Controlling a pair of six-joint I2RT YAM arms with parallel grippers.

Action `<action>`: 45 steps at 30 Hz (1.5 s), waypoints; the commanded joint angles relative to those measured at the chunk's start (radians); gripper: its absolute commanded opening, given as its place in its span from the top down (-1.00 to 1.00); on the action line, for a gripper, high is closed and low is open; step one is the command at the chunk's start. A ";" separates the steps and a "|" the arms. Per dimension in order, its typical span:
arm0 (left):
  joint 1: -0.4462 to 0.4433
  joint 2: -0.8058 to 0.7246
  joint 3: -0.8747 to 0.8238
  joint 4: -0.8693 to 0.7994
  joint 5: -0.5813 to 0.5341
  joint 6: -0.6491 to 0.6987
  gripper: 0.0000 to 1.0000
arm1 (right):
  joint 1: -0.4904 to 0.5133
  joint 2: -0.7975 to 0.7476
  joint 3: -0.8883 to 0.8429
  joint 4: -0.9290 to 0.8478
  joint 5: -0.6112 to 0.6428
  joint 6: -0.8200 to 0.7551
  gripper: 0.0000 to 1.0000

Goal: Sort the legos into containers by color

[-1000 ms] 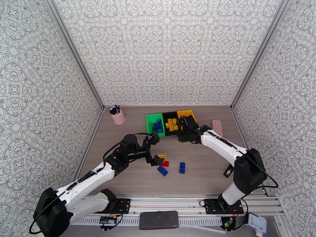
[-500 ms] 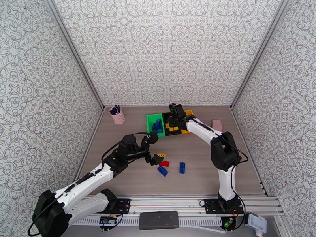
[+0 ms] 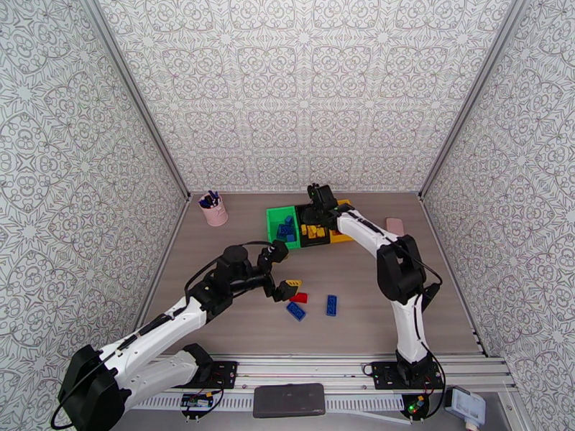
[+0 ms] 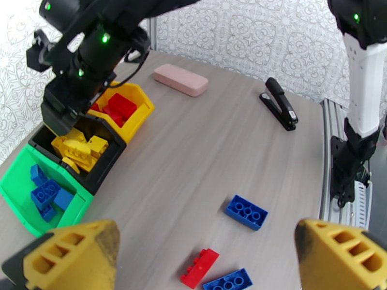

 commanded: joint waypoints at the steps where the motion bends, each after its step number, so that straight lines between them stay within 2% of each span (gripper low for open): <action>1: 0.003 -0.004 0.004 -0.028 0.071 0.049 -0.99 | 0.004 -0.145 -0.116 0.017 0.001 0.037 -0.25; 4: 0.004 0.001 0.019 -0.072 0.120 0.074 -0.99 | 0.004 -0.267 -0.266 0.001 0.003 0.106 -0.44; 8: 0.009 0.011 0.027 -0.104 0.175 0.087 -0.99 | 0.021 -0.429 -0.454 -0.039 0.023 0.214 -0.58; 13: 0.012 0.019 0.023 -0.127 0.246 0.136 -0.99 | 0.052 -0.573 -0.605 -0.196 0.082 0.324 -0.65; 19: 0.008 0.033 0.027 -0.136 0.292 0.179 -0.99 | 0.136 -0.689 -0.734 -0.294 0.073 0.483 -0.63; 29: 0.001 0.059 0.037 -0.161 0.332 0.204 -0.99 | 0.305 -0.611 -0.827 -0.291 -0.003 0.634 -0.64; 40: -0.007 0.048 0.023 -0.147 0.275 0.202 -0.99 | 0.309 -0.470 -0.830 -0.191 -0.051 0.603 -0.44; 45: -0.008 0.044 0.018 -0.133 0.264 0.195 -0.99 | 0.309 -0.441 -0.824 -0.188 -0.051 0.595 -0.22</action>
